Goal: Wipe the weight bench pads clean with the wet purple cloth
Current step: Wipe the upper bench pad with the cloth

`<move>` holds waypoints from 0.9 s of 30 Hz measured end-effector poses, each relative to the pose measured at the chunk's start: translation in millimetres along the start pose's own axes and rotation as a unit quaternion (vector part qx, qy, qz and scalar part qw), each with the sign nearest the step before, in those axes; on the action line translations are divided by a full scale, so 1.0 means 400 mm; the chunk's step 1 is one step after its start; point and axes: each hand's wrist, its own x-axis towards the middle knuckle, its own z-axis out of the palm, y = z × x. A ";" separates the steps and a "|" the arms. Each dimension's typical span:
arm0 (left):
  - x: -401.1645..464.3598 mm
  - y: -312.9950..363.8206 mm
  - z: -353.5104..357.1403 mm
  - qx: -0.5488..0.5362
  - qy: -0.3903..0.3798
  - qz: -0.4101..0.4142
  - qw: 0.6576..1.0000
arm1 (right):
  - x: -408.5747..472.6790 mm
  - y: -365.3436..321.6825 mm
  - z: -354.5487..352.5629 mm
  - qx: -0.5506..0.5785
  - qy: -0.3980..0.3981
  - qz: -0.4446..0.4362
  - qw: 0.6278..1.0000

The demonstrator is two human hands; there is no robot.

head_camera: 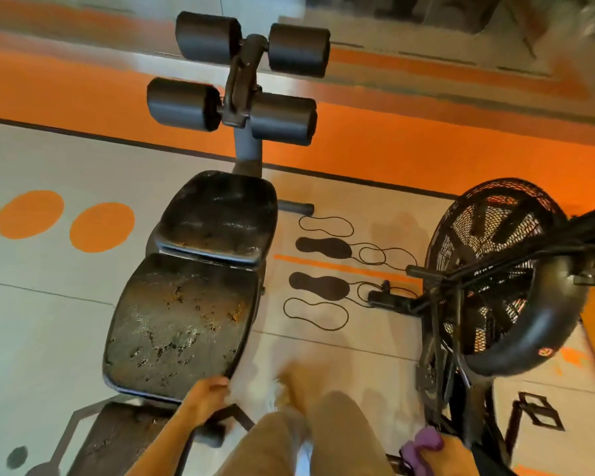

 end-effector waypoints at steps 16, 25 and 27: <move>0.374 0.488 0.002 0.012 0.021 0.013 1.000 | 0.172 -0.866 -0.321 -0.094 0.099 -0.133 0.982; 0.537 0.643 -0.106 0.037 0.039 0.013 0.998 | 0.245 -1.286 -0.351 -0.114 0.124 -0.273 0.947; 0.584 0.672 -0.131 0.045 0.048 0.026 0.997 | 0.277 -1.357 -0.339 -0.123 0.133 -0.297 0.938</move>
